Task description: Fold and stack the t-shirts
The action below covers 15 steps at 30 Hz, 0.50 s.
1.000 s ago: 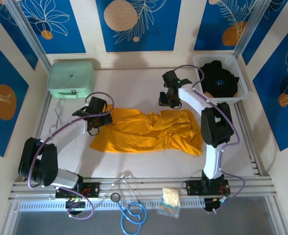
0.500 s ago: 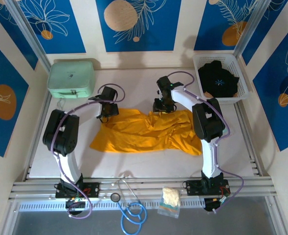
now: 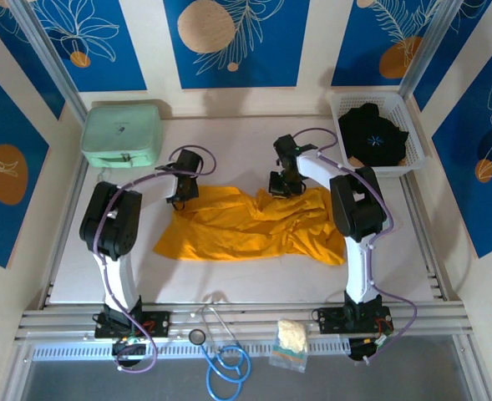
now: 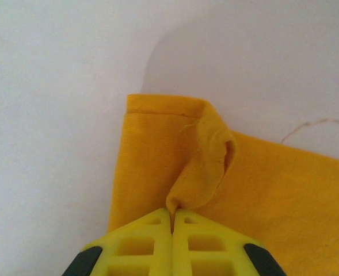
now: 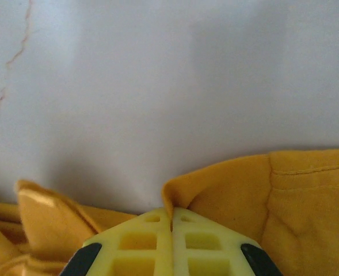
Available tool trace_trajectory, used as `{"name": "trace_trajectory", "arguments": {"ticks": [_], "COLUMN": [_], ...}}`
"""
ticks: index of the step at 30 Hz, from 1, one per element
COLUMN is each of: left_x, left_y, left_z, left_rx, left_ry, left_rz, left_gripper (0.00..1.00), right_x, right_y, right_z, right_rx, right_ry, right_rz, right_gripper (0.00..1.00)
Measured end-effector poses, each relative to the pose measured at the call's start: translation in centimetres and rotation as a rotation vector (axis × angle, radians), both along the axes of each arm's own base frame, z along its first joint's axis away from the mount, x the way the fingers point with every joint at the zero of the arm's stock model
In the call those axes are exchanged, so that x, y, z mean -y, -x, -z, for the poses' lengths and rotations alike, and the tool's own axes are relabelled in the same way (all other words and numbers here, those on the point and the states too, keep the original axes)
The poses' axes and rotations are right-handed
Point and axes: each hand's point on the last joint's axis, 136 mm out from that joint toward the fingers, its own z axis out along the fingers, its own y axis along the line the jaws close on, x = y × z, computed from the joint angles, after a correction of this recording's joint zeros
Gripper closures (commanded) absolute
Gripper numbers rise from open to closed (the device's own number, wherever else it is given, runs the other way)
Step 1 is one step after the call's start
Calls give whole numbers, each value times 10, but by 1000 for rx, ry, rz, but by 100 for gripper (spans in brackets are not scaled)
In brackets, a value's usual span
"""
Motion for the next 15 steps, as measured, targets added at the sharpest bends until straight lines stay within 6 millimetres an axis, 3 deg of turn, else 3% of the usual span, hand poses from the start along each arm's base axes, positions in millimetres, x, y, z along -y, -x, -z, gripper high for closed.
{"name": "trace_trajectory", "arguments": {"ticks": [4, 9, 15], "left_x": [-10, -22, -29], "left_y": [10, 25, 49], "left_z": [-19, -44, -50], "left_rx": [39, 104, 127], "left_ry": [-9, 12, 44], "left_rz": [-15, -37, -56], "left_gripper": [100, 100, 100], "right_x": [18, 40, 63], "right_y": [-6, -11, -12], "right_z": [-16, -56, -82], "right_rx": [37, 130, 192], "right_ry": [20, 34, 54], "right_rz": [49, 101, 149], "right_gripper": [100, 100, 100]}}
